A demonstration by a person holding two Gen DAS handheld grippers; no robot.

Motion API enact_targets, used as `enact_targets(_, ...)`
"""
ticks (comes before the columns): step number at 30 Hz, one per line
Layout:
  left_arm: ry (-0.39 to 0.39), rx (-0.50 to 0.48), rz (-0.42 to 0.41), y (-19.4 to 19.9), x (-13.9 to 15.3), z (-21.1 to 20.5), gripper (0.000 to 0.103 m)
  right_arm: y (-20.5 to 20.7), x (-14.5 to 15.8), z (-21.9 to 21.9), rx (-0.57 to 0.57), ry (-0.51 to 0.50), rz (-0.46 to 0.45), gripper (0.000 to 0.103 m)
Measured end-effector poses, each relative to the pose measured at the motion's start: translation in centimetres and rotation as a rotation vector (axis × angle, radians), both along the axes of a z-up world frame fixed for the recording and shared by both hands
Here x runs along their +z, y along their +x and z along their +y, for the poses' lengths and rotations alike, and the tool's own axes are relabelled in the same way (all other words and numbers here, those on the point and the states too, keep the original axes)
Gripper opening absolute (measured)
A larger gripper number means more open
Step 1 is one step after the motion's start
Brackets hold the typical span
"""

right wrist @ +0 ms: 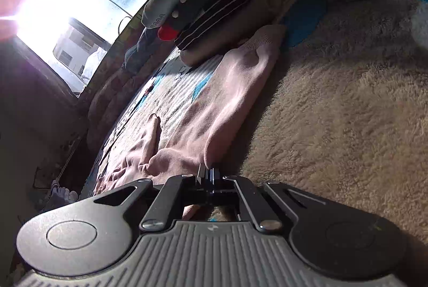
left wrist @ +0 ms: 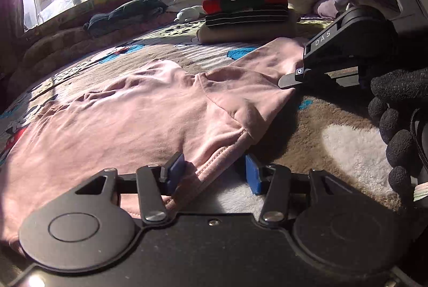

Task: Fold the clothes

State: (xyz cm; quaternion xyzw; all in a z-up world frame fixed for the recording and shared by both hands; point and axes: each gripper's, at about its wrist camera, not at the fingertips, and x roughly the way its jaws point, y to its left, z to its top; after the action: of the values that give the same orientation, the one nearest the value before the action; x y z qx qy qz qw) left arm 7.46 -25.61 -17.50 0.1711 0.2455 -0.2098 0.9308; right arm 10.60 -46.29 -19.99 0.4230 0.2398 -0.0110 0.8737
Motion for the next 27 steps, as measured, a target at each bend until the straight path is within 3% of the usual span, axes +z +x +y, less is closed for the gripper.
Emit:
enact_targets(1, 0.02, 0.004, -0.024, -0.7, -0.2, -0.1, 0.046, -0.1, -0.1, -0.3, -0.006, 0.016, -0.009, 0.0)
enact_targets(5, 0.024, -0.017, 0.008, -0.8, 0.8, 0.3, 0.046, -0.5, -0.3, -0.9, -0.009, 0.057, -0.032, 0.0)
enact_targets(8, -0.075, -0.02, 0.014, -1.0, 3.6, 1.3, 0.038, -0.6, -0.3, -1.0, 0.002, 0.067, -0.038, 0.0)
enact_targets(11, -0.103, 0.036, -0.058, 0.3, 5.1, 0.7, 0.035, -0.9, -0.4, -1.1, 0.009, 0.07, -0.044, 0.0)
enact_targets(14, -0.098, 0.066, -0.023, 2.7, 4.0, -0.6, 0.034, -0.9, -0.4, -1.4, 0.012, 0.078, -0.049, 0.0)
enact_targets(15, -0.066, 0.049, 0.025, 3.1, 2.7, -1.3, 0.034, -1.0, -0.6, -1.7, 0.013, 0.083, -0.05, 0.0)
enact_targets(18, 0.052, 0.021, -0.029, 1.6, 0.4, -2.7, 0.032, -1.2, -0.7, -2.0, 0.009, 0.108, -0.063, 0.002)
enact_targets(19, 0.065, 0.014, -0.029, 1.4, 0.7, -2.8, 0.027, -1.4, -0.6, -2.1, 0.006, 0.115, -0.068, 0.006)
enact_targets(22, 0.056, 0.013, -0.011, 1.3, 1.7, -2.4, 0.028, -1.8, -0.1, -3.0, -0.027, 0.142, -0.088, 0.017)
enact_targets(25, 0.004, 0.037, -0.076, 0.9, 3.7, -2.3, 0.028, -1.8, 0.2, -4.3, -0.071, 0.167, -0.107, 0.028)
enact_targets(27, -0.027, 0.019, -0.106, 1.1, 4.4, -3.0, 0.028, -1.3, 0.3, -5.3, -0.097, 0.175, -0.116, 0.03)
